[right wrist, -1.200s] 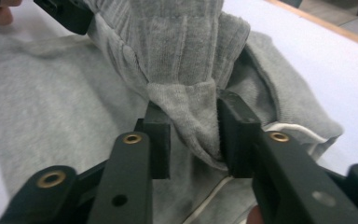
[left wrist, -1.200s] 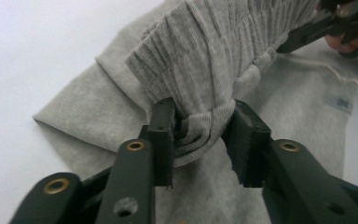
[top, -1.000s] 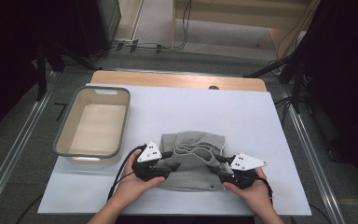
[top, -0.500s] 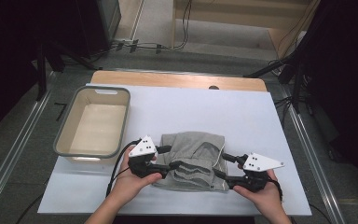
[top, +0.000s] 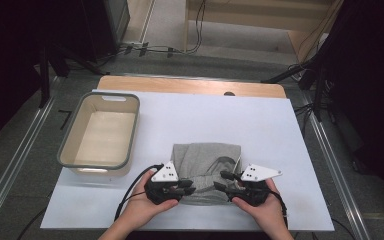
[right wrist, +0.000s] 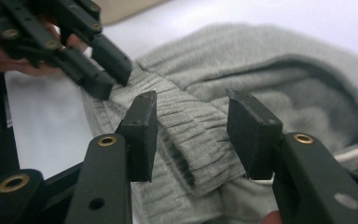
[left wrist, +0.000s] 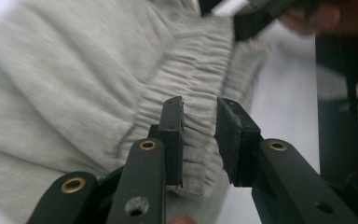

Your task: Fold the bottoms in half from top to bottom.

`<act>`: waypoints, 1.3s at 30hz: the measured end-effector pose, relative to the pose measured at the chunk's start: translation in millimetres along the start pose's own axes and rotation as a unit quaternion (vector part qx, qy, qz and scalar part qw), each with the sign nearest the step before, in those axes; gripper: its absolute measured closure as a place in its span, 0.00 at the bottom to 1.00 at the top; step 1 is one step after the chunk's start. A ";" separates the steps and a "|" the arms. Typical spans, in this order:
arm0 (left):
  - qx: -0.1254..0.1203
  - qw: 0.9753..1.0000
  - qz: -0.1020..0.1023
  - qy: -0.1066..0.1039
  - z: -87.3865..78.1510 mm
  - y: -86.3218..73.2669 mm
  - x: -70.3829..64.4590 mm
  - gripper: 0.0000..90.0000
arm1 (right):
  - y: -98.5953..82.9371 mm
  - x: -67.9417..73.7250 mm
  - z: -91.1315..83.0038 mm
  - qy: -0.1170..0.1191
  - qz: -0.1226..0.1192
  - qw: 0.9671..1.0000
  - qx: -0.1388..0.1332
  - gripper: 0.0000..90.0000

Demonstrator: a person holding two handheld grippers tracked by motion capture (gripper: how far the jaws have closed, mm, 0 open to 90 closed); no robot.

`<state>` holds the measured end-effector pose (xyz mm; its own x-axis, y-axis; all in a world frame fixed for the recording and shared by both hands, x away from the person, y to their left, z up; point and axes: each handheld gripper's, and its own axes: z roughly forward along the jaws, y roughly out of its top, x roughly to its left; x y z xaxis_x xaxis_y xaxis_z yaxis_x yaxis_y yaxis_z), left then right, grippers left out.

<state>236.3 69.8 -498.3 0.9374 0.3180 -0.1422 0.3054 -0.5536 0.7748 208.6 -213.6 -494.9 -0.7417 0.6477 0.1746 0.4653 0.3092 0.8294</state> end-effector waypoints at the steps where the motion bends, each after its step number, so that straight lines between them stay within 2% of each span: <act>1: -0.006 1.000 -0.006 0.000 1.9 -2.8 -0.9 0.80 | -2.0 -0.3 1.1 0.000 0.003 1.000 0.008 0.60; 3: -0.016 1.000 -0.026 -0.008 2.4 -5.4 1.8 0.81 | -6.2 -0.5 2.2 0.003 0.011 1.000 0.024 0.65; 5: -0.014 1.000 -0.025 -0.007 1.2 -5.9 4.2 0.86 | -9.8 1.4 3.0 0.008 0.012 0.999 0.041 0.68; 6: -0.016 0.999 -0.031 -0.008 1.0 -6.7 4.8 0.88 | -11.4 3.2 3.3 0.009 0.011 0.999 0.045 0.68; 10: -0.018 0.999 -0.040 -0.006 1.8 -7.6 4.8 0.90 | -8.6 6.5 -3.6 0.016 0.003 0.999 0.042 0.59; 12: -0.018 0.999 -0.038 -0.005 1.8 -7.7 4.4 0.90 | -4.8 2.4 -11.7 0.009 0.020 1.000 0.023 0.56; 15: -0.019 0.999 -0.037 -0.003 2.2 -7.7 4.0 0.91 | -5.2 -7.7 -17.3 -0.040 0.062 0.997 0.010 0.56; 16: -0.019 0.999 -0.038 -0.003 2.4 -7.7 4.0 0.91 | -6.8 -11.5 -16.7 -0.047 0.077 0.996 0.008 0.56; 18: -0.019 0.999 -0.038 -0.003 2.5 -7.8 4.1 0.92 | -9.2 -15.4 -12.9 -0.043 0.106 0.993 0.008 0.56; 20: -0.018 0.999 -0.037 -0.001 2.4 -7.8 3.7 0.92 | -9.7 -14.2 -5.9 -0.049 0.117 0.992 0.023 0.56; 23: -0.020 0.999 -0.036 0.001 2.6 -8.1 2.9 0.92 | -12.4 -7.6 5.7 -0.053 0.106 0.992 0.051 0.66; 28: -0.020 0.999 -0.034 0.001 2.6 -8.2 2.8 0.91 | -11.9 -1.0 6.4 -0.049 0.094 0.993 0.055 0.90; 30: -0.019 0.999 -0.030 0.003 2.3 -8.3 2.4 0.91 | -10.1 0.3 4.2 -0.050 0.091 0.993 0.056 0.91; 33: -0.020 0.999 -0.027 0.004 2.2 -8.4 1.3 0.91 | -8.0 1.6 -1.9 -0.052 0.090 0.994 0.042 0.91; 36: -0.019 0.999 -0.026 0.004 2.2 -8.3 1.2 0.91 | -8.2 2.2 -6.4 -0.052 0.092 0.994 0.035 0.87; 39: -0.019 0.999 -0.026 0.004 2.2 -8.5 1.5 0.91 | -9.1 -0.1 -7.6 -0.037 0.099 0.994 0.026 0.86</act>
<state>235.5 73.3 -506.4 0.9190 0.3516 -0.1784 0.3469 -0.5059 0.7898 200.8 -221.8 -498.5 -0.5957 0.7488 0.2905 0.6245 0.2045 0.7538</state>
